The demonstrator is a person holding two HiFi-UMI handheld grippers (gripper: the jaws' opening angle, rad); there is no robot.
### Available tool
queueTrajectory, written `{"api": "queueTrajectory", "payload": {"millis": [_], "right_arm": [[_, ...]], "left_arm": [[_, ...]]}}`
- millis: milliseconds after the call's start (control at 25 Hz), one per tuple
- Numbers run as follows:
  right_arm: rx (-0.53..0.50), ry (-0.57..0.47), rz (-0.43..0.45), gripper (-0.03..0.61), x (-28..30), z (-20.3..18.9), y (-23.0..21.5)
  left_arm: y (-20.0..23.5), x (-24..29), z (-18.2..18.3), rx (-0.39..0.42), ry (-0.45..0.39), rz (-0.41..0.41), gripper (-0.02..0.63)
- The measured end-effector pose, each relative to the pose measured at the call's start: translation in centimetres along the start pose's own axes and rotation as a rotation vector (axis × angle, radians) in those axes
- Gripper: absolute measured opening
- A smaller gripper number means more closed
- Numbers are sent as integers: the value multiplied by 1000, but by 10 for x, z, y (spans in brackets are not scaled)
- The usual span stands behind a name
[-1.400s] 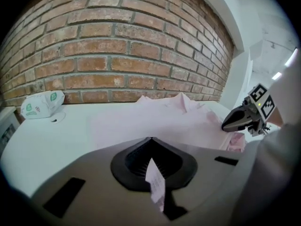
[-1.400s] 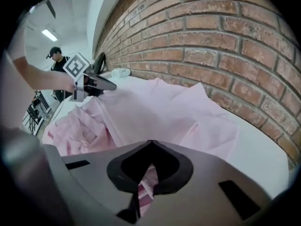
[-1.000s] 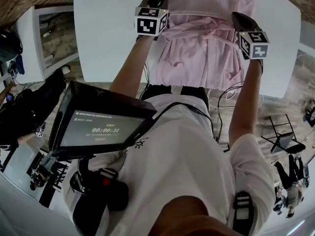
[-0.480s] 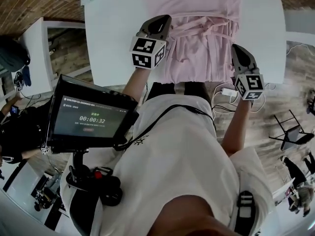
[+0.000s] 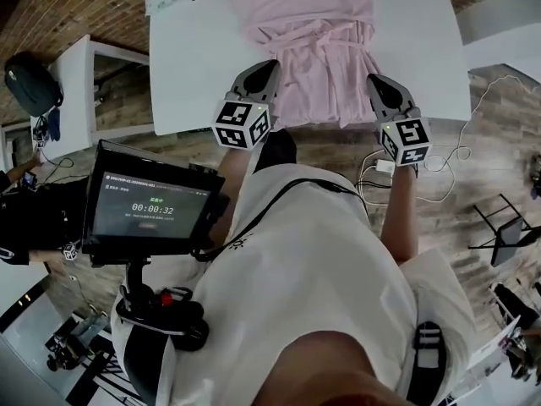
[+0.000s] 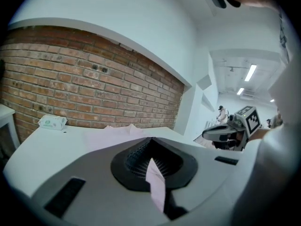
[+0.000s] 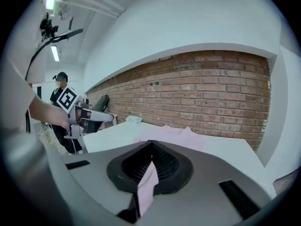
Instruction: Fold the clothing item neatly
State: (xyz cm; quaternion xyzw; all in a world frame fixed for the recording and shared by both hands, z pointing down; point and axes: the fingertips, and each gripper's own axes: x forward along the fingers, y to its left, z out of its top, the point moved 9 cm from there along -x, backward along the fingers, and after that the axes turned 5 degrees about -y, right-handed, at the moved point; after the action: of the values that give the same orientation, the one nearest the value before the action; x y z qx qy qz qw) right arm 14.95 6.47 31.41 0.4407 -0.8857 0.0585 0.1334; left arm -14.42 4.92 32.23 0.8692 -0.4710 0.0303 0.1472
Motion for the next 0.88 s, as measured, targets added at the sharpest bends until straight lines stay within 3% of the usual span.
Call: {"api": "queueTrajectory", "payload": {"millis": [600,880], "right_arm": [[-81,-43,93,3,-137,-41,48],[-51,-110,107,3,-209,-34,59]], "left_arm": [[-149,-89,-39,69,-58,-2,2],[-216,-140,-27,92,-81,35,2]]}}
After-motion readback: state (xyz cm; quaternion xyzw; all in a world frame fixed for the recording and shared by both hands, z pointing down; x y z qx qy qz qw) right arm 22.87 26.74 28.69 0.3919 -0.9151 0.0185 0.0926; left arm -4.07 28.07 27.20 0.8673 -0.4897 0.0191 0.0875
